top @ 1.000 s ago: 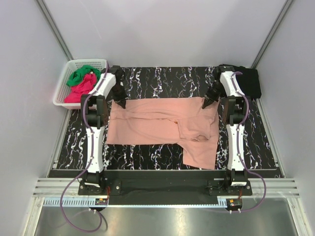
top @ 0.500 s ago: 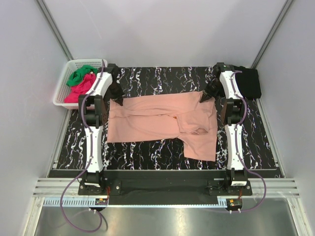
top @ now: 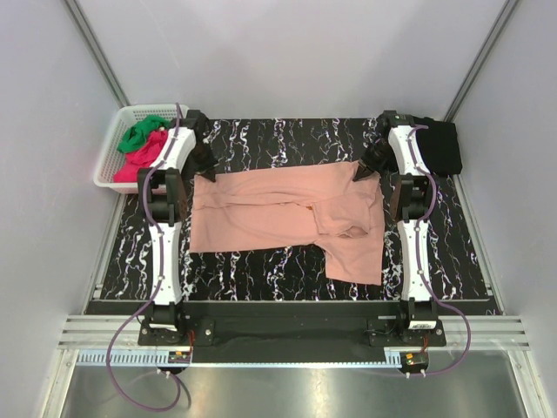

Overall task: Fold and stack the t-shirts
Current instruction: Fold the tshirt

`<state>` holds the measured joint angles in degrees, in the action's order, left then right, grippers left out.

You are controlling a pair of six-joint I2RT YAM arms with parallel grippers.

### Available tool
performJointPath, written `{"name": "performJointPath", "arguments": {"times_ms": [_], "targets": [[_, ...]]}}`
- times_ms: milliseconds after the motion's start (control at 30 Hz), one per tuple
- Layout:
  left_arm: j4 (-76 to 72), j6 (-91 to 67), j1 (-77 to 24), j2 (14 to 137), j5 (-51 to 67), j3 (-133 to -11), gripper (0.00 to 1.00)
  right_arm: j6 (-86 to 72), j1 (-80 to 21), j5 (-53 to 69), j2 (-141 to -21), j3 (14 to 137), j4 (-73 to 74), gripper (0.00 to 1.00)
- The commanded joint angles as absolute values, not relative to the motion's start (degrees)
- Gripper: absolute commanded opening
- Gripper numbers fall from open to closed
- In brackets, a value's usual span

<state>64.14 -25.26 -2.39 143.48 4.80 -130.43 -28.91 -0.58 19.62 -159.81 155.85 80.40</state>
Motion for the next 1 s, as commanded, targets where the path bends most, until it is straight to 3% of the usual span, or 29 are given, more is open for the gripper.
{"name": "performJointPath", "arguments": {"times_ms": [0, 967], "targets": [[62.84, -24.26, -2.90, 144.41, 5.10, -133.42, 0.00, -27.69, -0.26, 17.22, -157.42, 154.95, 81.48, 0.00], [60.73, -24.87, -2.81, 145.11, 7.21, -135.17, 0.00, -28.21, 2.64, 18.36, -156.62, 156.62, 78.75, 0.00]]}}
